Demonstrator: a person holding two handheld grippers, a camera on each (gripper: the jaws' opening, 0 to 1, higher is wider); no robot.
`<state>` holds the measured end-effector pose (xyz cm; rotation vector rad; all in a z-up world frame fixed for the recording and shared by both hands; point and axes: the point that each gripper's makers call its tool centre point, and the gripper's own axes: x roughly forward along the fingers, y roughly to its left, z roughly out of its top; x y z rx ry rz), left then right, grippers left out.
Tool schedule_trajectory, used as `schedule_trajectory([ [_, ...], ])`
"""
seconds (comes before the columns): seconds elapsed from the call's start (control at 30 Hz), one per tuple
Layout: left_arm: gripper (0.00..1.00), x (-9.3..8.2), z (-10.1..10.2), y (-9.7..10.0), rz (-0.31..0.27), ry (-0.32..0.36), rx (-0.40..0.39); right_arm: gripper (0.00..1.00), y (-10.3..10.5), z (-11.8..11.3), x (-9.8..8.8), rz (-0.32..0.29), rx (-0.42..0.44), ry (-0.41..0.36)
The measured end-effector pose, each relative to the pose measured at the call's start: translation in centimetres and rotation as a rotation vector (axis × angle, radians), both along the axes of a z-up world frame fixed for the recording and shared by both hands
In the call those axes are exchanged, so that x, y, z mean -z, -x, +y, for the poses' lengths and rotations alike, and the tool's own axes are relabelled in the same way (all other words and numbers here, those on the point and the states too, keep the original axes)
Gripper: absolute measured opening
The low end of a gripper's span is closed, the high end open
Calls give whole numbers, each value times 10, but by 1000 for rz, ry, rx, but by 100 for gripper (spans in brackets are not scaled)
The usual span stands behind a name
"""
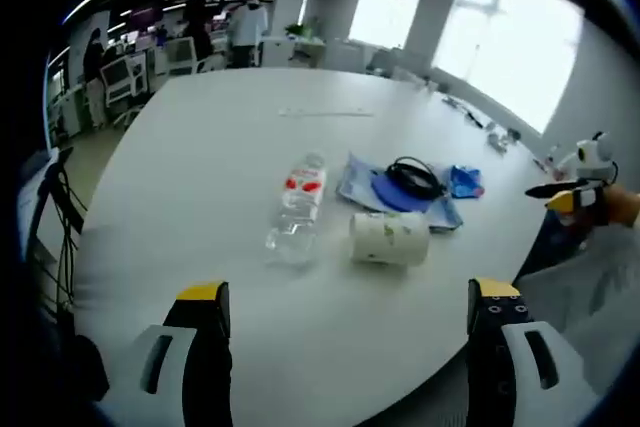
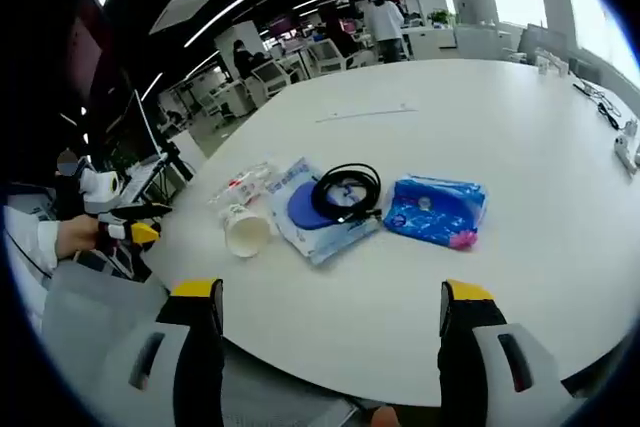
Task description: Arrange the tabletop items into an orderly group along one side of the table until the central work area is clear of visible clutter.
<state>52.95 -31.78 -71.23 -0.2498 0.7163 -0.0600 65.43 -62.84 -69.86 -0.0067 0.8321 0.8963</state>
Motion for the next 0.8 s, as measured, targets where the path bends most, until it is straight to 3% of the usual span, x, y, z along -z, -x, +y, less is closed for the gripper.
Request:
schedule_trajectory([
  [0.8, 96, 2, 1, 3, 12, -6, -7, 86, 7, 6, 2, 50, -5, -14],
])
